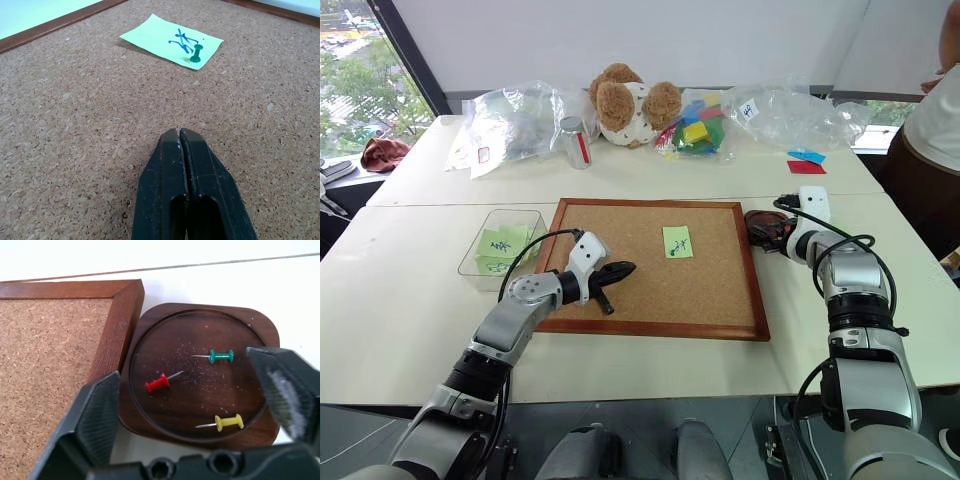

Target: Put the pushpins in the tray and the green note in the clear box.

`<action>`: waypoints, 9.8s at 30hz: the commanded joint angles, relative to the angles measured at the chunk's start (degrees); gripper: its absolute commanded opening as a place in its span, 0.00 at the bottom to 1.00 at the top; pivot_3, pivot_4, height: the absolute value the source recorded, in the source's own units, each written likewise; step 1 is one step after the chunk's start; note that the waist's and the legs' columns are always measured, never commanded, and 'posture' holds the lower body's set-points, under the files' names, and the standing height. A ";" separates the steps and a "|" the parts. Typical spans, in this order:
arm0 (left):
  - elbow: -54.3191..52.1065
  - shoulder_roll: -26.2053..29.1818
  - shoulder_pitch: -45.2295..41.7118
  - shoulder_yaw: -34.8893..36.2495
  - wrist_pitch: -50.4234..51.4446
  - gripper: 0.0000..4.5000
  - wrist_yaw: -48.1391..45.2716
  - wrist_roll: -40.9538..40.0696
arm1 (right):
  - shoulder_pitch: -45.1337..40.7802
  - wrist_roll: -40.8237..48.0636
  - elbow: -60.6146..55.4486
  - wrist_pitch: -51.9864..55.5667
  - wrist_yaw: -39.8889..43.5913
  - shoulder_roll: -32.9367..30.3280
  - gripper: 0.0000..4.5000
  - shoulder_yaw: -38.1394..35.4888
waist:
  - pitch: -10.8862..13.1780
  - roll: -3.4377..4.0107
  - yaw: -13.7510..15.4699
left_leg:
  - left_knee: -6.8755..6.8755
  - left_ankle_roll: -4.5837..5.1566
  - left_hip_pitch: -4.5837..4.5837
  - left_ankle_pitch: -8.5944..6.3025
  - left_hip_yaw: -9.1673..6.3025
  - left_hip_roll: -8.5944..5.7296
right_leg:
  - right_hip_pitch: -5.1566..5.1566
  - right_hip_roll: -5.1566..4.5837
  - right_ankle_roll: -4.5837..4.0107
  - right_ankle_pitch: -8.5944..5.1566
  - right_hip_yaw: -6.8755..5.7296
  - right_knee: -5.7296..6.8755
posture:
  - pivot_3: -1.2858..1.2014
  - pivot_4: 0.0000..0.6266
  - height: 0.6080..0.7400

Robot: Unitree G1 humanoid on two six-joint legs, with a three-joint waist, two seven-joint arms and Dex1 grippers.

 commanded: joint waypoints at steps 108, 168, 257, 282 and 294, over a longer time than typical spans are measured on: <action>0.13 -23.36 -16.10 34.30 48.29 0.99 26.36 -51.67 | 1.14 9.77 -60.47 20.52 14.61 -3.92 0.00 17.72 | 0.12 -0.15 0.23 | 0.12 -0.39 -0.72 0.21 -0.13 0.00 | -0.62 -0.01 0.00 0.00 -0.14 -0.10 | 0.52 0.24 1.00; 1.38 -21.46 -13.63 33.96 41.42 0.01 33.13 -58.69 | -2.12 10.96 -49.42 24.00 5.34 -6.88 0.00 4.10 | 0.12 -0.16 0.37 | 0.13 -0.42 -0.74 0.23 -0.12 -0.04 | -0.62 -0.01 0.00 0.00 -0.13 -0.10 | 0.52 0.24 1.00; -15.60 11.36 -9.89 34.43 37.65 0.00 56.26 -39.83 | 1.93 20.92 -52.77 15.14 25.41 -7.18 0.99 10.31 | 0.12 -0.18 1.01 | 0.16 -0.48 -0.71 0.27 -0.15 -0.05 | -0.61 0.01 0.01 0.00 -0.13 -0.03 | 0.52 0.24 1.00; -20.95 19.65 -10.20 30.37 42.55 0.99 41.42 -28.80 | 3.23 22.25 -54.80 15.51 24.76 -9.47 1.00 9.35 | 0.15 -0.24 1.36 | 0.13 -0.47 -0.75 0.26 -0.16 -0.06 | -0.67 -0.03 0.00 0.00 -0.12 -0.05 | 0.52 0.24 1.00; -31.16 28.22 1.69 22.81 32.10 0.99 6.55 -33.12 | 12.37 23.37 -58.89 17.38 23.79 -16.23 1.00 3.62 | 0.16 -0.22 1.12 | 0.06 -0.46 -0.78 0.25 -0.16 -0.04 | -0.68 -0.07 -0.01 -0.01 -0.11 -0.13 | 0.52 0.24 1.00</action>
